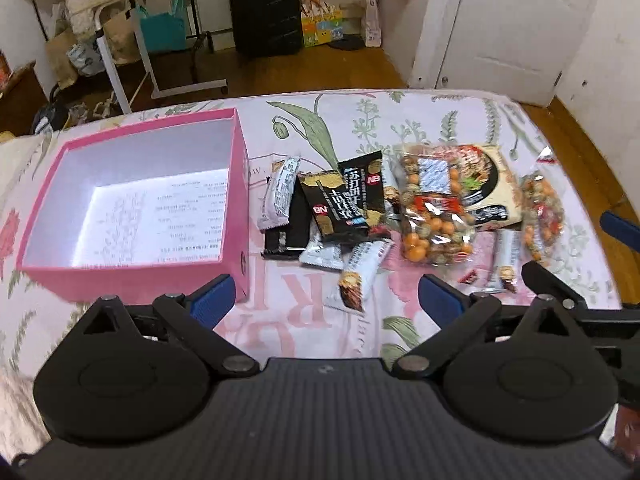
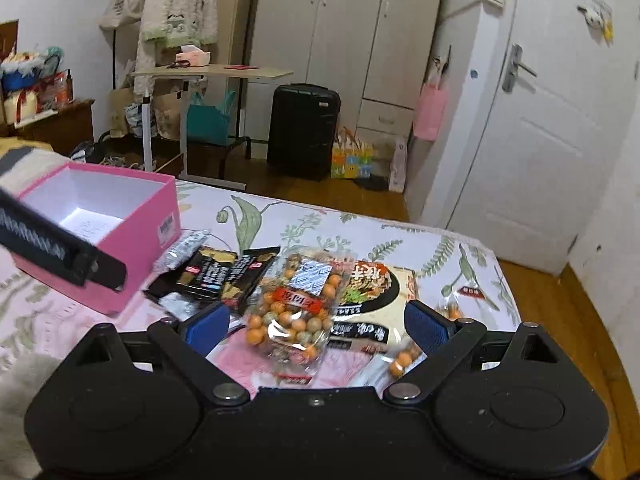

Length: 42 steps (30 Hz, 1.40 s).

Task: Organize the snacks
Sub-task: 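Grasp the clear bag of coated peanuts with the left gripper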

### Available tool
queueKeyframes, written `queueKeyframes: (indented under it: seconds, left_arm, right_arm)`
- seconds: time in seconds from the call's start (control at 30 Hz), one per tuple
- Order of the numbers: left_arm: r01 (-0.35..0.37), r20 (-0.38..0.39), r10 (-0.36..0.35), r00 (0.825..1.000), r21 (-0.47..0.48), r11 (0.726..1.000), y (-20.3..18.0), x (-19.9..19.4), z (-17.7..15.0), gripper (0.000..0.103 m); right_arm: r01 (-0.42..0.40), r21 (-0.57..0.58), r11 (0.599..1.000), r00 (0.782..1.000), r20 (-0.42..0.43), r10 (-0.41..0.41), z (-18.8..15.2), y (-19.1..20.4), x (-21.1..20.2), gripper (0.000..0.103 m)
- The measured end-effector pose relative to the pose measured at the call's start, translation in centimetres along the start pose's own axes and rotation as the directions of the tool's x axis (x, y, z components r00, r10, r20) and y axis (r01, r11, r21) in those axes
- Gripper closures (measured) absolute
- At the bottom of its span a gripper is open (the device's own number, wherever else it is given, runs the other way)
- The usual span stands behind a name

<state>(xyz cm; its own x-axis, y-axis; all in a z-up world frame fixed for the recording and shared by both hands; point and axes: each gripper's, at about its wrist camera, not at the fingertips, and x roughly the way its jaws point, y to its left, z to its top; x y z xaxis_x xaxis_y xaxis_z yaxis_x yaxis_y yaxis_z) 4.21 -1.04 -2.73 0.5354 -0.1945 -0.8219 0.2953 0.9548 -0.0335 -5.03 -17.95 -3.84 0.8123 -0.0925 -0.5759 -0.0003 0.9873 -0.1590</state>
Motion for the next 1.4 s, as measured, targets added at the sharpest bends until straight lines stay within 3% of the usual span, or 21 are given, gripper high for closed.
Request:
queueKeyframes:
  seconds: [0.17,0.33,0.5,0.57,0.67,0.77,0.83,0.87,1.0,1.23,1.4]
  left_arm:
    - [0.086,0.038,-0.089,0.995,0.086,0.993,-0.8,3.3,1.3,0.004]
    - [0.162,0.065,-0.171,0.983,0.121,0.979,-2.4,7.7,3.0,0.006]
    - [0.288,-0.031,-0.286,0.958,0.126,0.949,-4.8,13.0,4.3,0.028]
    - [0.296,-0.068,-0.29,0.955,0.118,0.948,-5.5,15.1,4.4,0.041]
    - [0.283,-0.103,-0.271,0.957,0.126,0.951,-6.6,17.7,4.3,0.043]
    - [0.336,-0.127,-0.322,0.938,0.111,0.935,-6.6,18.3,4.4,0.045]
    - [0.396,-0.2,-0.381,0.903,0.038,0.917,-6.5,19.2,4.4,0.045]
    - [0.401,-0.213,-0.393,0.894,-0.005,0.916,-6.3,19.6,4.4,0.045]
    - [0.401,-0.206,-0.4,0.893,-0.038,0.915,-6.2,19.6,4.5,0.044]
    - [0.383,-0.208,-0.362,0.909,0.068,0.921,-7.4,18.1,4.0,0.048]
    - [0.403,-0.271,-0.373,0.887,0.062,0.913,-7.1,16.9,3.6,0.048]
  right_arm:
    - [-0.034,-0.003,0.999,0.999,-0.011,0.034,-1.4,-0.4,4.8,0.007]
    - [-0.178,0.075,0.981,0.978,-0.093,0.184,-2.6,-0.5,10.0,0.007]
    - [-0.168,0.156,0.973,0.97,-0.148,0.191,-4.0,-0.6,14.6,0.007]
    - [-0.195,0.211,0.958,0.964,-0.137,0.226,-4.3,-1.0,15.4,0.007]
    - [-0.219,0.231,0.948,0.96,-0.124,0.252,-4.6,-1.2,16.1,0.005]
    - [-0.219,0.222,0.95,0.961,-0.122,0.25,-4.7,-0.8,16.2,0.006]
    - [-0.225,0.23,0.947,0.959,-0.118,0.256,-4.8,-0.8,16.4,0.007]
    - [-0.222,0.229,0.948,0.959,-0.125,0.255,-4.8,-0.7,16.9,0.007]
    - [-0.219,0.225,0.949,0.961,-0.118,0.25,-4.9,-0.4,16.9,0.007]
    - [-0.236,0.23,0.944,0.954,-0.132,0.271,-4.9,-0.6,16.0,0.011]
    - [-0.252,0.236,0.939,0.936,-0.186,0.298,-4.4,-0.5,14.4,0.011]
